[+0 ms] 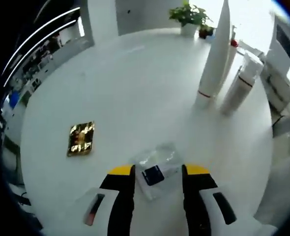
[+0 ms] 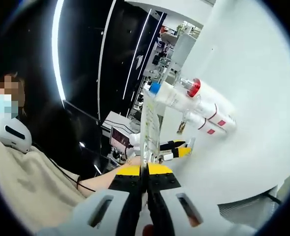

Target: Arrange the skincare products in the storage area until every visible bottle or jar stands upright without overlapping.

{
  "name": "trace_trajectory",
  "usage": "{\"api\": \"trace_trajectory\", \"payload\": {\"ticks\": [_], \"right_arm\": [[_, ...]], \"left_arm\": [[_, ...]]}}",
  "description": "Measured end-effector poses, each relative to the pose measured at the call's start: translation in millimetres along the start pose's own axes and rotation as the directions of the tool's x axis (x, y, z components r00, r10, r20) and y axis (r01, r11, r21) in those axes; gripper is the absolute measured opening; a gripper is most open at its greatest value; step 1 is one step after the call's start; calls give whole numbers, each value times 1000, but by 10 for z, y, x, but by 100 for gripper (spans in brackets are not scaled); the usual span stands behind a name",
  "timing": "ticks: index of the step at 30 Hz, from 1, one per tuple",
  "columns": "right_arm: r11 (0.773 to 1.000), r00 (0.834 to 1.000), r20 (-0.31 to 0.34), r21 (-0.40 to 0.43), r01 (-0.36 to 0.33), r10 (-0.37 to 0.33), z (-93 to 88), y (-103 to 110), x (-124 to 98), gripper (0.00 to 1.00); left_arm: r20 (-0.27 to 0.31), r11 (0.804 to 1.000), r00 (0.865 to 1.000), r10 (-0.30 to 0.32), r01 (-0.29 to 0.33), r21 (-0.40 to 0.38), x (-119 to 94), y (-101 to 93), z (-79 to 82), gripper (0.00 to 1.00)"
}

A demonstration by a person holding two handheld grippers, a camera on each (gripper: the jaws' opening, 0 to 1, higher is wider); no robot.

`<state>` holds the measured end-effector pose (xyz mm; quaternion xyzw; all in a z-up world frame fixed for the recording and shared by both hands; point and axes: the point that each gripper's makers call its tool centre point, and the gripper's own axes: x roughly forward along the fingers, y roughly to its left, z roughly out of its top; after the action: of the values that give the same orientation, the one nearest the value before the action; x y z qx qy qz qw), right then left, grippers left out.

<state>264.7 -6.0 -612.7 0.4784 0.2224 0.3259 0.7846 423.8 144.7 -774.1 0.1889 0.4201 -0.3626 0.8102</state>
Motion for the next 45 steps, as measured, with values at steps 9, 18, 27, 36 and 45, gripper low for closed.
{"api": "trace_trajectory", "payload": {"ticks": [9, 18, 27, 36, 45], "right_arm": [[1000, 1000, -9, -6, -6, 6, -17, 12, 6, 2], [1000, 1000, -25, -12, -11, 11, -42, 21, 13, 2], [1000, 999, -33, -19, -19, 18, -57, 33, 14, 2], [999, 999, -32, -20, -25, 24, -55, 41, 11, 2], [999, 999, -32, -20, -30, 30, -52, 48, 9, 2]], "left_arm": [[-44, 980, 995, 90, -96, -172, -198, 15, -311, 36], [-58, 943, 987, 147, -157, -294, -313, -1, -526, 36], [-53, 919, 986, 158, -166, -357, -363, -42, -627, 37], [-22, 904, 990, 136, -133, -406, -363, -14, -640, 36], [-29, 889, 992, 125, -124, -440, -414, -141, -671, 37]]}}
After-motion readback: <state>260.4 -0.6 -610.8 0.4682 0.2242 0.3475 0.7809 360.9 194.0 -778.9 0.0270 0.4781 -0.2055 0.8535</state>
